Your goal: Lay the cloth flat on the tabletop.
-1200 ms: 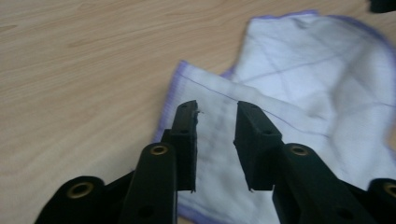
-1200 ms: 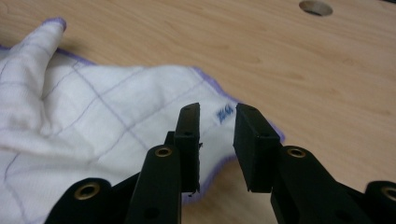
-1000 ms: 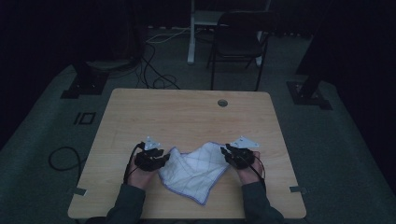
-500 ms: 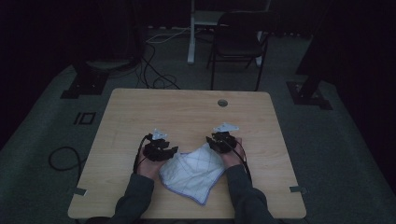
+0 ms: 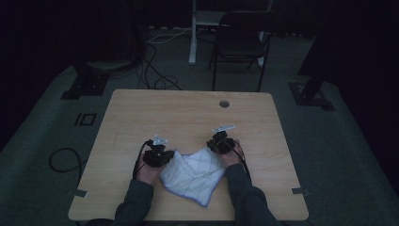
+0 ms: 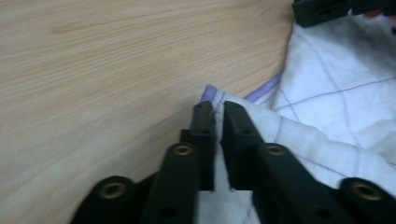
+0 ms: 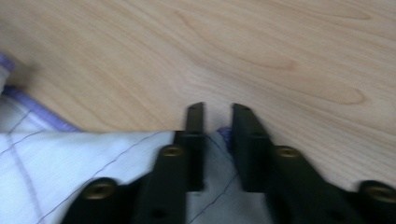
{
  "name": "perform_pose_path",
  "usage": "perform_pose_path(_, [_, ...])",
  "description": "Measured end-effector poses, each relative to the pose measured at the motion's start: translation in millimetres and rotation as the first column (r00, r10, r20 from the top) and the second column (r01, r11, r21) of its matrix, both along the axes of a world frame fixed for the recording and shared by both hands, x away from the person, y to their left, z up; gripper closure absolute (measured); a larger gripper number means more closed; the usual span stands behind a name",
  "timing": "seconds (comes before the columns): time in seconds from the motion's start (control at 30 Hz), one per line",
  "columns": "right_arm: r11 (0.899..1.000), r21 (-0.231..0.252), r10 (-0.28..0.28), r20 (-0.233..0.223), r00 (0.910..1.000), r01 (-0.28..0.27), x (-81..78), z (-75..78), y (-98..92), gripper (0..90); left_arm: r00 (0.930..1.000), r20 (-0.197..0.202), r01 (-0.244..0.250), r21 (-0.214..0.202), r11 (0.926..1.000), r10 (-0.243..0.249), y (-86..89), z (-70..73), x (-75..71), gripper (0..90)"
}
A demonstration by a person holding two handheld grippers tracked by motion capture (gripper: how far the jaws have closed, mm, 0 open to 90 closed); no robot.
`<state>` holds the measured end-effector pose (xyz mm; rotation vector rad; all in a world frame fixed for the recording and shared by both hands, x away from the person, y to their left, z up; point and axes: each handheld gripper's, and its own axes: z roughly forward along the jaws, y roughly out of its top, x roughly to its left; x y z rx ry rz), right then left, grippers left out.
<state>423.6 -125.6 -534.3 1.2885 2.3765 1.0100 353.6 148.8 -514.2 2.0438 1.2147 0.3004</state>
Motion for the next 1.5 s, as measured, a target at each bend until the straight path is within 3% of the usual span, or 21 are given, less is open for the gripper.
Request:
perform_pose_path(0.17, [1.0, 0.004, -0.011, 0.028, 0.9996, 0.011, -6.9, 6.4, -1.9, 86.9, 0.9999, 0.009, 0.009, 0.021, 0.9997, -0.009, 6.8, 0.5, -11.9, 90.0])
perform_pose_path(0.33, [0.999, 0.028, -0.031, 0.077, 0.9966, 0.029, -14.0, 22.3, -13.0, 87.1, 1.0, 0.003, -0.001, 0.02, 0.9998, 0.001, 9.9, -0.4, -9.8, 90.0])
perform_pose_path(0.6, [0.997, 0.055, -0.055, 0.148, 0.9874, 0.047, -23.3, 44.1, -30.0, 87.2, 0.9977, -0.017, 0.067, 0.08, 0.9945, -0.066, -5.9, -8.7, -18.7, 90.0])
perform_pose_path(0.7, [0.996, 0.075, -0.058, 0.183, 0.9815, 0.045, -35.1, 56.0, -40.9, 87.2, 0.9969, -0.026, 0.076, 0.113, 0.9907, -0.074, -6.7, -13.2, -20.8, 90.0])
perform_pose_path(0.9, [0.991, 0.108, -0.096, 0.221, 0.9706, 0.074, -59.9, 65.1, -64.0, 87.2, 0.9979, -0.026, 0.062, 0.123, 0.9904, -0.06, 2.2, -14.5, -23.4, 90.0])
perform_pose_path(1.13, [0.989, 0.122, -0.111, 0.199, 0.9736, 0.087, -85.8, 50.1, -75.6, 87.2, 0.9996, -0.008, 0.028, 0.163, 0.9863, -0.027, 11.7, -13.7, -18.0, 88.7])
perform_pose_path(1.23, [0.99, 0.109, -0.105, 0.146, 0.9837, 0.09, -96.6, 29.1, -76.6, 87.1, 0.9999, -0.003, 0.01, 0.169, 0.9855, -0.01, 15.1, -13.6, -13.6, 87.0])
perform_pose_path(1.37, [0.991, 0.101, -0.1, 0.108, 0.9891, 0.089, -100.4, 16.2, -77.3, 86.9, 1.0, 0.003, -0.007, 0.177, 0.9842, 0.007, 14.6, -12.2, -11.9, 83.7])
perform_pose_path(1.47, [0.993, 0.091, -0.084, 0.098, 0.9916, 0.075, -100.3, 14.1, -77.4, 85.8, 0.9998, 0.02, -0.003, 0.151, 0.9885, 0.0, 12.4, -8.2, -16.1, 75.8])
perform_pose_path(1.5, [0.993, 0.093, -0.088, 0.11, 0.9899, 0.078, -98.6, 18.4, -77.0, 83.4, 0.999, 0.039, 0.018, 0.134, 0.9908, -0.023, 7.5, -2.7, -21.2, 74.7])
